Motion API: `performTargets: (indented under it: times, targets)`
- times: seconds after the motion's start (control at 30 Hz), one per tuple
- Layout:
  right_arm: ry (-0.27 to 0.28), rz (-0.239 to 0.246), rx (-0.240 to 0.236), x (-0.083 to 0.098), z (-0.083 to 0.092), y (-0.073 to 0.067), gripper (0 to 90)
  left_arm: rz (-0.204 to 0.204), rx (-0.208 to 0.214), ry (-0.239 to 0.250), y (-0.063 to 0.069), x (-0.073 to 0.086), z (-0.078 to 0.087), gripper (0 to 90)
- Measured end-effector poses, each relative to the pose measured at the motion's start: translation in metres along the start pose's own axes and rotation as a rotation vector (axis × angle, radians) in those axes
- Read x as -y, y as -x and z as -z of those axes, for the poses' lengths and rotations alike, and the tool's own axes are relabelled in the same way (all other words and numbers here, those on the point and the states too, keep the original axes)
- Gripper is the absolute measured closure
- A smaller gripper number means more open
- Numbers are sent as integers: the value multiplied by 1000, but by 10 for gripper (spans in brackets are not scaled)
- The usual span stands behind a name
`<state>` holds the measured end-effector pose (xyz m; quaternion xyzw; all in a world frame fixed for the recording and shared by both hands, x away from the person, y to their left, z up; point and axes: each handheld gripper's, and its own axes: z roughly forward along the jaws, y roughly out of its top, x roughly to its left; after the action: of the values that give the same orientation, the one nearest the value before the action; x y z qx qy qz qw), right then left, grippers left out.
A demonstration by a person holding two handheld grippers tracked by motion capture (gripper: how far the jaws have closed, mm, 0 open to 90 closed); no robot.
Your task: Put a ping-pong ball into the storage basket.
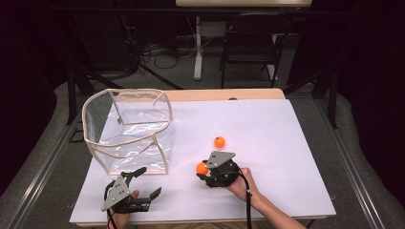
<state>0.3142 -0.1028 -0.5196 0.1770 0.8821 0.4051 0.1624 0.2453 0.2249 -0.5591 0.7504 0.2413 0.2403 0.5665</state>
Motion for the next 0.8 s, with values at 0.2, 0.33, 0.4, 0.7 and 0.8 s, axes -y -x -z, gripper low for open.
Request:
performTargets:
  times: [0.2,0.33,0.4,0.7,0.8]
  targets:
    - [14,-3,8,-1,3,1,508,-1,-2,2,0,0,0,155]
    - [30,-8,15,-2,6,3,508,-3,-2,2,0,0,0,155]
    - [37,-11,19,-2,7,4,508,-3,-2,3,0,0,0,155]
    - [58,-19,29,-3,11,6,508,0,-2,4,0,0,1,155]
    - [66,-23,34,-3,12,7,508,0,-2,4,0,0,0,155]
